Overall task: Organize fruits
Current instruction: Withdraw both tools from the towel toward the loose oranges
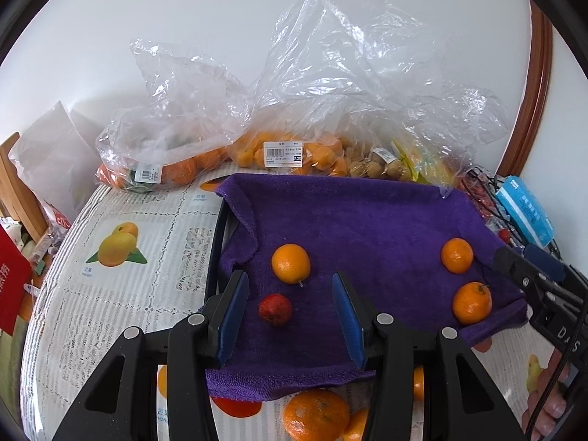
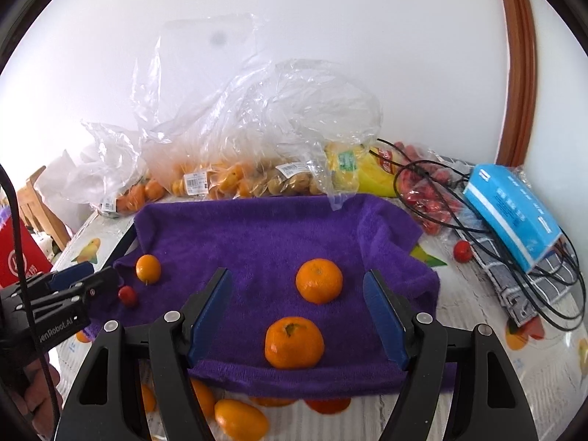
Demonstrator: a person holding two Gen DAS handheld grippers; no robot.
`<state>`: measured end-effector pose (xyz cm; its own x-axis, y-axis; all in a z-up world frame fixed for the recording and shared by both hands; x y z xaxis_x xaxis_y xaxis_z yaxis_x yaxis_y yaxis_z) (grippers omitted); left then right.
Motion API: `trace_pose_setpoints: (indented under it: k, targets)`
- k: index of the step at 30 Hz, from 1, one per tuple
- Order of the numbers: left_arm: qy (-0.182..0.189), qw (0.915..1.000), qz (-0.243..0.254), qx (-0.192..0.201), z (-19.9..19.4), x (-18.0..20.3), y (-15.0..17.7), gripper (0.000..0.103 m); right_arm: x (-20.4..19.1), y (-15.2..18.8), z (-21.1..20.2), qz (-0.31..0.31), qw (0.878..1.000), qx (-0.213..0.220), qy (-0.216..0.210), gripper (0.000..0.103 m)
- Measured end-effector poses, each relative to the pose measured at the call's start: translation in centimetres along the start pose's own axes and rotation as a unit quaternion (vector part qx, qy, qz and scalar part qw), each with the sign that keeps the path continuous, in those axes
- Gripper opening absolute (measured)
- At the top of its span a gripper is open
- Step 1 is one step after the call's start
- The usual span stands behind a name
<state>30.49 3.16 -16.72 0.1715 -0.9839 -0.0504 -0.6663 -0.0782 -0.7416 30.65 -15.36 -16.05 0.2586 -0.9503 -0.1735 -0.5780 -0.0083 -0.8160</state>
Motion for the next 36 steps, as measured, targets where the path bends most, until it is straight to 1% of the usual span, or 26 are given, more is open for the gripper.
trace_pose_setpoints:
  k: [3,8,10,12,15,17,19,23,25,28,32,36]
  targets:
    - [0.002,1.0,-0.002,0.005,-0.6,0.0,-0.2,0.045,-0.4,0.4,-1.3,0.003,1.0,0.01,-0.005,0.073]
    - [0.018,0.9998,-0.009,0.0,-1.3,0.0,-0.2,0.045,-0.2,1.2,-3.1,0.002,1.0,0.012,0.014,0.073]
    - [0.025,0.9996,-0.011,-0.002,-1.6,0.1,-0.2,0.048,0.0,1.5,-4.0,0.006,1.0,0.014,0.022,0.073]
    - [0.03,0.9995,-0.01,-0.001,-1.9,0.1,0.0,0.052,0.0,1.8,-4.4,0.014,1.0,0.008,0.019,0.073]
    - [0.026,0.9996,-0.007,-0.006,-2.1,-0.4,0.6,0.053,-0.5,2.6,-5.0,0.024,1.0,-0.006,0.014,0.073]
    - [0.019,0.9996,-0.008,-0.016,-2.0,-1.0,1.2,0.053,-0.9,3.3,-5.1,0.022,0.999,-0.018,0.018,0.069]
    - [0.013,0.9997,-0.007,-0.019,-2.1,-1.6,1.7,0.053,-1.6,4.0,-5.1,0.019,0.999,-0.025,0.015,0.063]
    - [0.004,0.9998,-0.003,-0.017,-2.8,-3.0,2.4,0.053,-3.1,5.7,-4.4,0.008,0.999,-0.041,0.004,0.061]
    - [0.002,0.9998,-0.001,-0.018,-3.2,-3.8,2.9,0.053,-3.5,6.7,-3.7,0.004,0.998,-0.057,-0.003,0.054]
    - [-0.004,0.9998,-0.005,-0.02,-3.4,-5.1,3.5,0.053,-3.8,8.2,-2.6,0.0,0.997,-0.081,-0.005,0.046]
    - [-0.003,0.9993,-0.021,-0.032,-3.3,-6.4,4.2,0.053,-3.7,9.4,-1.5,0.004,0.995,-0.098,-0.013,0.046]
    - [-0.002,0.999,-0.026,-0.036,-3.2,-6.9,4.4,0.053,-3.7,9.9,-0.8,0.015,0.993,-0.112,-0.03,0.045]
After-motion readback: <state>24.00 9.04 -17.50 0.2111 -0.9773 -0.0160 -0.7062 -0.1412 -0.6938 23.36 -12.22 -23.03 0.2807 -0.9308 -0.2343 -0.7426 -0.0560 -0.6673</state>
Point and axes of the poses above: each gripper's, at about its wrist camera, not at the fingertips, and z roughly the way its jaws point, x to its right, y to its underside, the point moved 10 cm from there along z, roughly the way its jaws point, and after that the axes turned 11 degrees about -y, right-handed, at the moved point
